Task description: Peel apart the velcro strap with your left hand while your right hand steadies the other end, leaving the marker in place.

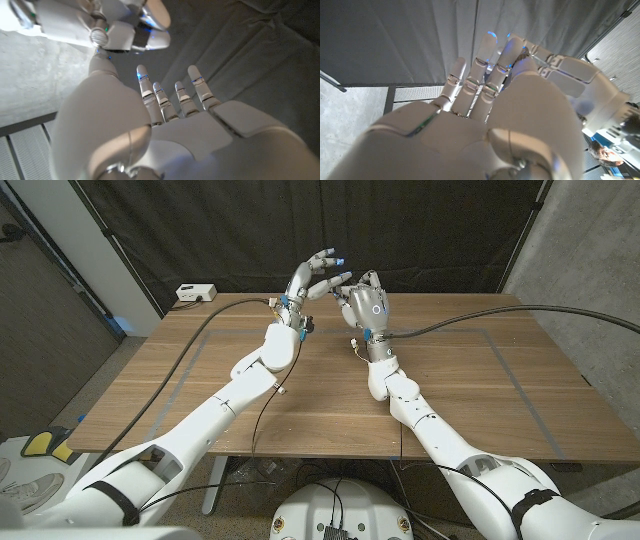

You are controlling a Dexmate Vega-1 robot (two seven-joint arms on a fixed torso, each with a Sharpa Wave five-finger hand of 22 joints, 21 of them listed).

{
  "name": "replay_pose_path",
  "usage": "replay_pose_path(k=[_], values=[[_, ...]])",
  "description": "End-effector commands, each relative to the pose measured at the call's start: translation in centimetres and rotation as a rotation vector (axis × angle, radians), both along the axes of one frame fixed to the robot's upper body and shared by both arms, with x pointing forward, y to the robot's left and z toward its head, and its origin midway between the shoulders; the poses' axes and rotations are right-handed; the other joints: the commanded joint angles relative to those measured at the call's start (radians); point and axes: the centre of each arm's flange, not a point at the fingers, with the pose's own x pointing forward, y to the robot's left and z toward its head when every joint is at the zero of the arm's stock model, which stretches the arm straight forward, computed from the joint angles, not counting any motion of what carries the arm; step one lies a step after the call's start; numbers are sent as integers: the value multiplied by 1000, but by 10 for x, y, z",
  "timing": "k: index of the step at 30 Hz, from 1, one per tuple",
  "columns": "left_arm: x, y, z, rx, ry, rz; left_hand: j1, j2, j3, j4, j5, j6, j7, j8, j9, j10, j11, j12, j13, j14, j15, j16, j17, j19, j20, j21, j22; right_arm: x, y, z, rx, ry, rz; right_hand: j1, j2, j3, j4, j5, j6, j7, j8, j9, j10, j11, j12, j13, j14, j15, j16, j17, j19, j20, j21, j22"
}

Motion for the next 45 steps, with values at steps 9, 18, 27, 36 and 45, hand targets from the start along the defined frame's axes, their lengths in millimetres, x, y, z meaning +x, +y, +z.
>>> replay_pose_path(k=[9, 18, 27, 36, 45], values=[[0, 25, 7, 156, -5, -96, -55, -41, -58, 14, 35, -56, 7, 14, 16, -23, 28, 2, 8, -14, -8, 10, -3, -16, 26, -20, 0, 5, -3, 3, 35, 17, 3, 10, -3, -4, -8, 10, 26, 24, 3, 4, -4, -1, 5, 4, -14, -79, 4, 3, 4, -99, 9, 0], [-1, 29, 3, 64, 4, -13, 55, 99, -10, 2, 78, 134, 76, 81, 4, 80, -19, 42, 9, 38, -64, 45, -5, 36, -10, -10, 5, -1, 2, 2, 0, -1, 22, 14, -3, -6, -9, 14, 29, 39, 2, 3, -5, 6, 10, 9, -17, -78, 6, 5, 1, -100, 9, 0], [1, 23, 5, 60, 11, -2, 52, 108, -23, 9, 51, 153, 22, 66, -12, 133, -24, 49, -1, 73, -78, 59, -8, 54, -9, -4, 5, -3, 2, -1, -35, -12, 17, 14, -4, -9, -7, 19, 27, 26, 0, 2, 1, 2, 12, 6, -18, -78, 9, 6, 0, -104, 3, -2], [-1, 18, 8, 108, 11, 24, 35, 52, -69, 9, 36, 75, 6, 29, -13, 83, -15, 26, 1, 53, -56, 46, -13, 39, 6, -13, 4, -6, 0, -2, -33, -18, 19, 5, -4, -15, 0, 23, 27, 11, -1, 1, 6, 1, 11, -3, -16, -78, 10, 6, 6, -108, -3, -4], [-2, 14, 6, 82, 11, 14, 101, 105, -44, -11, 34, 259, 24, 86, -18, 160, -37, 44, -7, 90, -94, 58, -15, 65, -20, 0, 6, -9, -3, -3, -35, -23, 21, 7, -2, -18, 0, 28, 22, 9, -4, 0, 4, 3, 12, -5, -18, -78, 12, 7, 6, -110, -7, -3]])
